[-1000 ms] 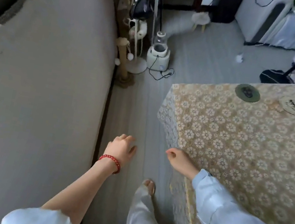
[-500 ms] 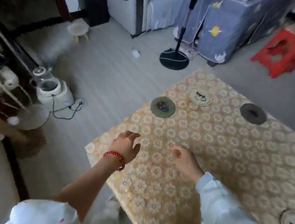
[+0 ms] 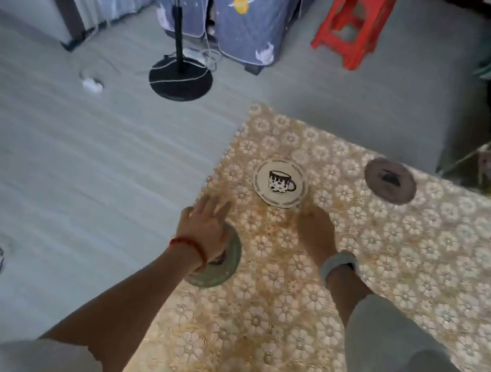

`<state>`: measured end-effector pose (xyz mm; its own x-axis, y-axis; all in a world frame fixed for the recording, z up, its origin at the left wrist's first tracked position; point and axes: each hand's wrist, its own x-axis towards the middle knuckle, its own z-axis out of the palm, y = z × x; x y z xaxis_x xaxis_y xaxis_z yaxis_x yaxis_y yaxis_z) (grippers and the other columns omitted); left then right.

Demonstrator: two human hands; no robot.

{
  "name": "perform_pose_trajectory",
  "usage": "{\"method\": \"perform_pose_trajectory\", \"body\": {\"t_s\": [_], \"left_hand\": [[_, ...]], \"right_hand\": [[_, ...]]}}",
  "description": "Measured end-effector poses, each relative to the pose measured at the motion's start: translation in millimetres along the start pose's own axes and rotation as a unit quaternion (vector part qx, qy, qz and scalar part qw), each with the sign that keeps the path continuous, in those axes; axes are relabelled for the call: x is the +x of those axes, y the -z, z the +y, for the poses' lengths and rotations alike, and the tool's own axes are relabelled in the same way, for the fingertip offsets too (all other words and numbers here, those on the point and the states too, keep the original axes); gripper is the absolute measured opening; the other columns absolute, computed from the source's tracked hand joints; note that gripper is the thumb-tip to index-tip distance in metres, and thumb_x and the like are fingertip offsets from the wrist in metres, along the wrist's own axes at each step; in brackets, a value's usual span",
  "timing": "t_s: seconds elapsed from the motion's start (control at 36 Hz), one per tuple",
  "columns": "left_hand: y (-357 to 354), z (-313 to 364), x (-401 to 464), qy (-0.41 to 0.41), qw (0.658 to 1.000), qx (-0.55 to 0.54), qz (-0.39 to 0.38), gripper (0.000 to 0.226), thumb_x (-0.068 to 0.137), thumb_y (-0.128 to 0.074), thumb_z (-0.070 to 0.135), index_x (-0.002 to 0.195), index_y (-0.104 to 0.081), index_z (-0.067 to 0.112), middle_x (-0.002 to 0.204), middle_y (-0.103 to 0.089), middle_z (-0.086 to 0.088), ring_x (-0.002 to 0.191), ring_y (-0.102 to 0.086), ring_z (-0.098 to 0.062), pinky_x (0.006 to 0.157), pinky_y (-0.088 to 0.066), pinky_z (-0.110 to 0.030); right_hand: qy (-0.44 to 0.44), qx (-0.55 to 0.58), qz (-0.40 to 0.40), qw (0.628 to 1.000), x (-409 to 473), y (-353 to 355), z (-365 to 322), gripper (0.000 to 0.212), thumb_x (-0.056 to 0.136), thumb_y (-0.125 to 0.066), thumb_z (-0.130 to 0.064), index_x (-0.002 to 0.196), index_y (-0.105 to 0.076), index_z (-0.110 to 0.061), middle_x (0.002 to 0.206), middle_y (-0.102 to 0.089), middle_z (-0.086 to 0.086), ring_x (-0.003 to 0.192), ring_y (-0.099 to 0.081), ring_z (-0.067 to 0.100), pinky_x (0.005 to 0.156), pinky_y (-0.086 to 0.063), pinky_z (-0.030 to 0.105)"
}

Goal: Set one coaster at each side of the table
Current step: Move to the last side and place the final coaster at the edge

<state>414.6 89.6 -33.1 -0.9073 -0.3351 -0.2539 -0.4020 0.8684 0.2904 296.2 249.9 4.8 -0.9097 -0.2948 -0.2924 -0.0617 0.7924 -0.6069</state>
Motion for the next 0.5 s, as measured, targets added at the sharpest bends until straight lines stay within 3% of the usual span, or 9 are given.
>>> {"method": "perform_pose_trajectory", "body": {"t_s": [0.08,0.19,0.31,0.42,0.5], "left_hand": [[-10.6,-3.7,35.0,-0.022,1.0,0.003,-0.012,0.057,0.092,-0.026,0.045,0.143,-0.008,0.025,0.156,-0.001,0.0,0.143,-0.001,-0.022,0.113,-0.017,-0.053],[-25.2,-4.1,48.0,-0.033,0.999,-0.006,0.0,0.058,0.091,-0.021,0.049,0.142,-0.006,0.027,0.156,-0.002,-0.002,0.143,-0.002,-0.024,0.113,-0.018,-0.054],[-31.0,-8.9,48.5,-0.037,0.999,0.004,0.009,0.058,0.089,-0.017,0.05,0.142,-0.006,0.028,0.156,-0.003,-0.002,0.143,-0.003,-0.023,0.112,-0.02,-0.054],[-26.3,-10.8,52.5,-0.042,0.999,-0.002,-0.012,0.055,0.091,-0.022,0.048,0.141,-0.011,0.028,0.156,-0.005,0.0,0.143,-0.003,-0.021,0.113,-0.017,-0.054],[-16.2,-7.9,54.3,-0.035,0.999,-0.018,-0.026,0.054,0.091,-0.031,0.046,0.139,-0.021,0.024,0.155,-0.011,0.0,0.143,-0.004,-0.022,0.112,-0.019,-0.053]], "right_hand": [[-0.032,-0.059,0.001,0.998,37.3,-14.3,0.6,0.034,0.092,-0.034,-0.013,0.117,-0.047,0.007,0.118,-0.054,0.029,0.106,-0.053,0.041,0.092,-0.044,0.049],[-0.066,-0.056,0.035,0.996,58.2,-30.2,1.0,0.057,0.085,-0.051,-0.036,0.132,-0.034,-0.009,0.13,-0.044,0.018,0.12,-0.039,0.036,0.101,-0.038,0.053],[-0.096,-0.118,0.037,0.988,64.9,-38.8,-7.8,0.076,0.082,-0.057,-0.044,0.137,-0.023,-0.005,0.138,-0.03,0.021,0.128,-0.029,0.039,0.098,-0.04,0.054],[-0.11,-0.071,0.074,0.989,69.4,-37.0,-20.2,0.052,0.086,-0.053,-0.02,0.128,-0.03,0.0,0.128,-0.042,0.021,0.121,-0.04,0.038,0.097,-0.043,0.053],[-0.083,0.002,0.09,0.992,65.1,-31.1,-21.8,0.028,0.088,-0.042,-0.009,0.114,-0.036,0.0,0.102,-0.062,0.018,0.093,-0.061,0.036,0.079,-0.053,0.052]]}}
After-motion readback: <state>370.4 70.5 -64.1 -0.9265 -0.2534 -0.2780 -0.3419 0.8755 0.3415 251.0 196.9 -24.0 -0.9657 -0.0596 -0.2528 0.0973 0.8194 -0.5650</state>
